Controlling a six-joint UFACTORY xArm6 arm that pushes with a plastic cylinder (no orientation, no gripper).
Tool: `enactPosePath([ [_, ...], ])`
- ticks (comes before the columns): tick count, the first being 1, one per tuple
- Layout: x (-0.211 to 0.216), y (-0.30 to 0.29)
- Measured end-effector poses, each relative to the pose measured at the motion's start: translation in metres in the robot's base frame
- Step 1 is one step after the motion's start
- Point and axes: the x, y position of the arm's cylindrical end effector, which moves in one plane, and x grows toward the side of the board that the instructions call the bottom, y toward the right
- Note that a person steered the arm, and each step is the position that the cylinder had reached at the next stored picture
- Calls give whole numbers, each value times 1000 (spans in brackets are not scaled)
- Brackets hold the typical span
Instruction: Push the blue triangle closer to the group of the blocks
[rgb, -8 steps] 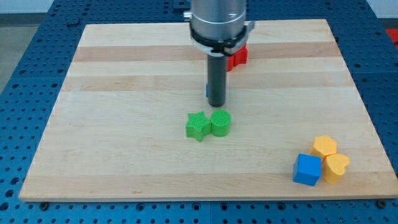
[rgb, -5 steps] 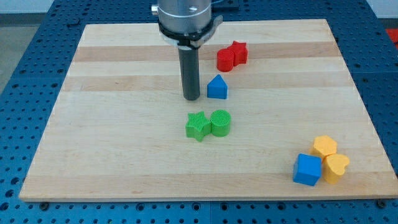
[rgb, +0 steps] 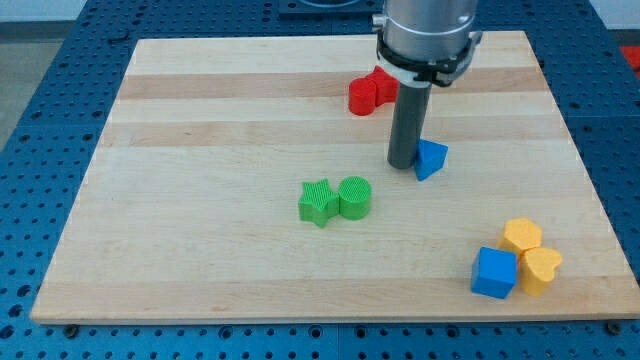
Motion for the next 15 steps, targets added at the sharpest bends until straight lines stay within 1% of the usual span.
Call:
enactPosePath([
  [1, -29, 0],
  [2, -24, 26],
  [4, 24, 57],
  [6, 27, 57],
  [8, -37, 47],
  [9, -34, 15],
  [12, 42, 39],
  [13, 49, 39],
  [14, 30, 33],
  [15, 20, 7],
])
